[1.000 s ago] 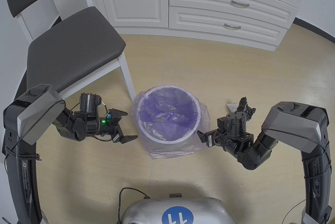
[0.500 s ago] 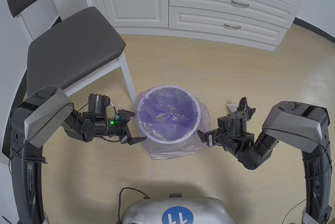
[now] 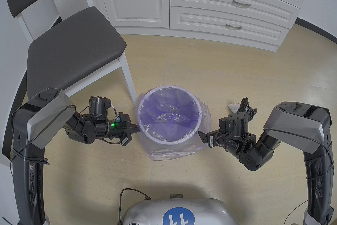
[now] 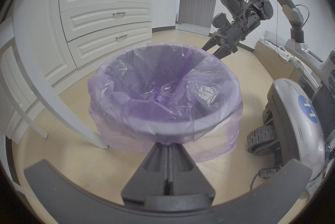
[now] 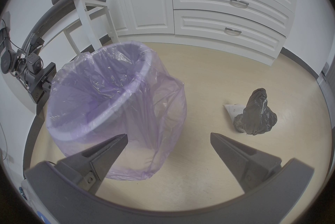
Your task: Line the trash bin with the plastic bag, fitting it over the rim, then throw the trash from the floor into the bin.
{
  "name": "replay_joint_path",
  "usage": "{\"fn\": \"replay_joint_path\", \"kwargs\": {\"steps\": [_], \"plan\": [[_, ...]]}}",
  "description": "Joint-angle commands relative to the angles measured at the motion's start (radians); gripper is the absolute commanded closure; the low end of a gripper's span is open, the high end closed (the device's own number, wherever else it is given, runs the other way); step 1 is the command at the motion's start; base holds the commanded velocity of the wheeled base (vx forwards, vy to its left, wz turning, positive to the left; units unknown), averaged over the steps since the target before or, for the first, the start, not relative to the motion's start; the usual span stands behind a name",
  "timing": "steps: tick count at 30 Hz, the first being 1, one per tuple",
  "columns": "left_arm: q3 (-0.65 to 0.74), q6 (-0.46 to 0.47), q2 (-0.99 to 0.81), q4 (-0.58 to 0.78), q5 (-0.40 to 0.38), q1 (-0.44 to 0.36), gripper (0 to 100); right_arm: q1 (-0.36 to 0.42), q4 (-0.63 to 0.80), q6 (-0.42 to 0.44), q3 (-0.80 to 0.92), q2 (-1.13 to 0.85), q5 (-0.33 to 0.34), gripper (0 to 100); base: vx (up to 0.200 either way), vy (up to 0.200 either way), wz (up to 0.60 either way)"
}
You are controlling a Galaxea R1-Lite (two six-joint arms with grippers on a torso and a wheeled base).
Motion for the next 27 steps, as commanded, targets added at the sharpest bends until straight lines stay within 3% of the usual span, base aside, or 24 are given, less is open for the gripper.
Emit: {"fn": "replay_joint_path", "kwargs": {"steps": [1, 10, 25, 26, 27], "plan": [[0.003, -0.004, 0.031, -0.006, -0.004, 0.003, 100, 0.000, 0.000, -0.001, 0.000, 0.002, 0.000, 0, 0.000, 0.000, 0.00], [-0.066, -0.041, 0.197, -0.080, -0.029, 0.006, 100, 0.000, 0.005, -0.001, -0.003, 0.019, 0.000, 0, 0.000, 0.000, 0.00], [-0.162, -0.074, 0.231, -0.051, -0.026, 0.012, 100, -0.001, 0.011, -0.001, -0.004, 0.022, 0.001, 0, 0.000, 0.000, 0.00], [-0.155, -0.073, 0.226, -0.051, -0.027, 0.015, 0, -0.001, 0.011, -0.001, -0.003, 0.021, 0.001, 0, 0.000, 0.000, 0.00], [-0.154, -0.071, 0.225, -0.051, -0.027, 0.016, 0, 0.000, 0.011, -0.001, -0.001, 0.019, 0.001, 0, 0.000, 0.000, 0.00]]}}
